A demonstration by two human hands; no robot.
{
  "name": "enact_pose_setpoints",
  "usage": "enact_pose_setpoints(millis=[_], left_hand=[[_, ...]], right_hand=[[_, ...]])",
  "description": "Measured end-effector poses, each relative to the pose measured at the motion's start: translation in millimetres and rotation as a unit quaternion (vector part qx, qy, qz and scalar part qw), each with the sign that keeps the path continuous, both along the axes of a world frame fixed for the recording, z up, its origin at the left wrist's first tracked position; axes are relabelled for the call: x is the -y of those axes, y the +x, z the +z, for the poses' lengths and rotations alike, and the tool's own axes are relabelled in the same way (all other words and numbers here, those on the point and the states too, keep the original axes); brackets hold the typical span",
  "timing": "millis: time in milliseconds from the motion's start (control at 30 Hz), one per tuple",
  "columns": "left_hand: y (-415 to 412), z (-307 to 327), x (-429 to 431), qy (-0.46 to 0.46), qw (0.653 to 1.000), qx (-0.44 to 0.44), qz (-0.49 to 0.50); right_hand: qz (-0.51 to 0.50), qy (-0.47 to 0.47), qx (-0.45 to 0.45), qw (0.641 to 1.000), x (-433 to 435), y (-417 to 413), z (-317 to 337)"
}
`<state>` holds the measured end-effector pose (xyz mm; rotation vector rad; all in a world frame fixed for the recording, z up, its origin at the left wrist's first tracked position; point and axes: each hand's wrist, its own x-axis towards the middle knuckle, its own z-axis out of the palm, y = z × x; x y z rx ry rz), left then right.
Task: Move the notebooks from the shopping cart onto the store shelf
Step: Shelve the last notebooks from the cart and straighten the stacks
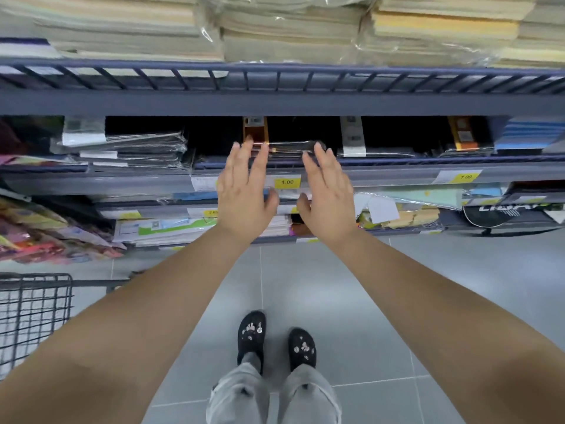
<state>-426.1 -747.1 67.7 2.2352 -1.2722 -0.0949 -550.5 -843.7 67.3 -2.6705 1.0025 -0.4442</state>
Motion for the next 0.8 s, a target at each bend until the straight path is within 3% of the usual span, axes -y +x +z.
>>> enact_pose_setpoints(millis=[67,100,200,300,567,800], left_hand=[[9.3,-1.2,0.8,-0.128,0.990,-0.044,0.040],[13.9,0.0,2.7,-0.138,0.987,-0.057,0.061],[23.3,0.7,8.9,-0.060,0.995,-0.030,0.076],[26.4,-2.1,15.7,-0.041,0.994,-0.012,0.101],[44.5,-26.0,29.9,-0.127,0.975,-0.093,0.154],[44.6,-30.4,28.9,-0.198,0.967,-0.078,0.140]], right_hand=[[-0.038,0.023,0.112,0.993,4.0,-1.7,-3.1],[-0.062,0.037,0.137,0.988,6.6,-1.2,-2.3],[-0.099,0.058,0.126,0.985,14.4,1.8,-3.4],[-0.099,0.027,0.130,0.986,20.2,7.2,-11.3],[-0.101,-0.029,0.222,0.969,44.1,16.7,-36.7],[-0.100,-0.031,0.310,0.945,53.9,19.8,-46.9]])
